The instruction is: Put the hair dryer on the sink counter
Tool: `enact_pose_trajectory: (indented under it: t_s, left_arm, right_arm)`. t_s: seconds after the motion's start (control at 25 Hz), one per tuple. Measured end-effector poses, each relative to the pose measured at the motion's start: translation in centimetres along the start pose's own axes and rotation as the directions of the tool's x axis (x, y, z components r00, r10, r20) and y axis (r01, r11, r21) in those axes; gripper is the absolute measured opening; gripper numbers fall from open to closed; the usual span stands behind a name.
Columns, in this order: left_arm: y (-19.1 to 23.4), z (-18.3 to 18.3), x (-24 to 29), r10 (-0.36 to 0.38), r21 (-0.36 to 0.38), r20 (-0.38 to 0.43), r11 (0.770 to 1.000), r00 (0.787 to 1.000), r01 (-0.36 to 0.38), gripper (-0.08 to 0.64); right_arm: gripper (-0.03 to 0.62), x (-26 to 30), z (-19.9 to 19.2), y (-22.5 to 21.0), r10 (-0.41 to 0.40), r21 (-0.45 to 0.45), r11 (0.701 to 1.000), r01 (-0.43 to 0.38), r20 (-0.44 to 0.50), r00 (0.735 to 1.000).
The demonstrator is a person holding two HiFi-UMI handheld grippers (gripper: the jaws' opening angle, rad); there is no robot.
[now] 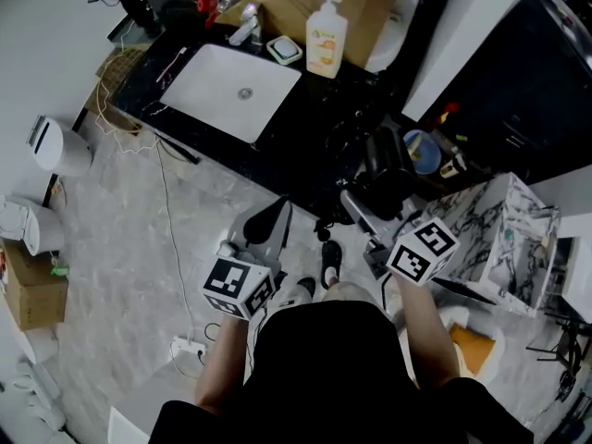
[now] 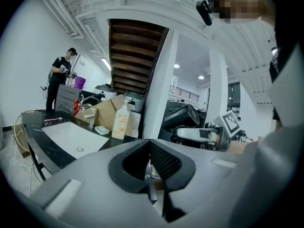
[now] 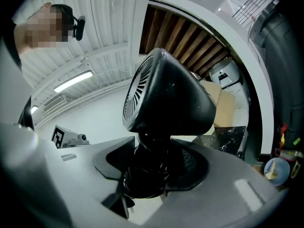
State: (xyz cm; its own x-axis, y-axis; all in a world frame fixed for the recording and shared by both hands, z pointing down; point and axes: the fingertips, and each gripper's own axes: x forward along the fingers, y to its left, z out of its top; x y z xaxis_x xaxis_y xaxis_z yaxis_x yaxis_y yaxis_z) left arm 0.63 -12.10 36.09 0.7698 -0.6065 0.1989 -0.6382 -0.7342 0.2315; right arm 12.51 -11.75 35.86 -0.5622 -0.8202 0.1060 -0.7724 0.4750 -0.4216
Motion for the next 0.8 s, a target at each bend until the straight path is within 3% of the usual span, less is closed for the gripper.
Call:
enact_pose_trajectory:
  t_s: [0.44, 0.8]
  left_arm:
    - [1.2, -0.5, 2.6, 0.118, -0.034, -0.032, 0.992, 0.992, -0.119, -0.002]
    - [1.6, -0.5, 4.0, 0.205, -0.035, 0.007, 0.978, 0.979, -0.205, -0.002]
  right_arm:
    - [0.216, 4.1, -0.1, -4.3, 0.072, -0.093, 0.992, -0.084, -0.126, 0.989]
    - [0.216, 6.5, -1.1, -6.8, 0.079, -0.233, 0.962, -0.140, -0.255, 0.964]
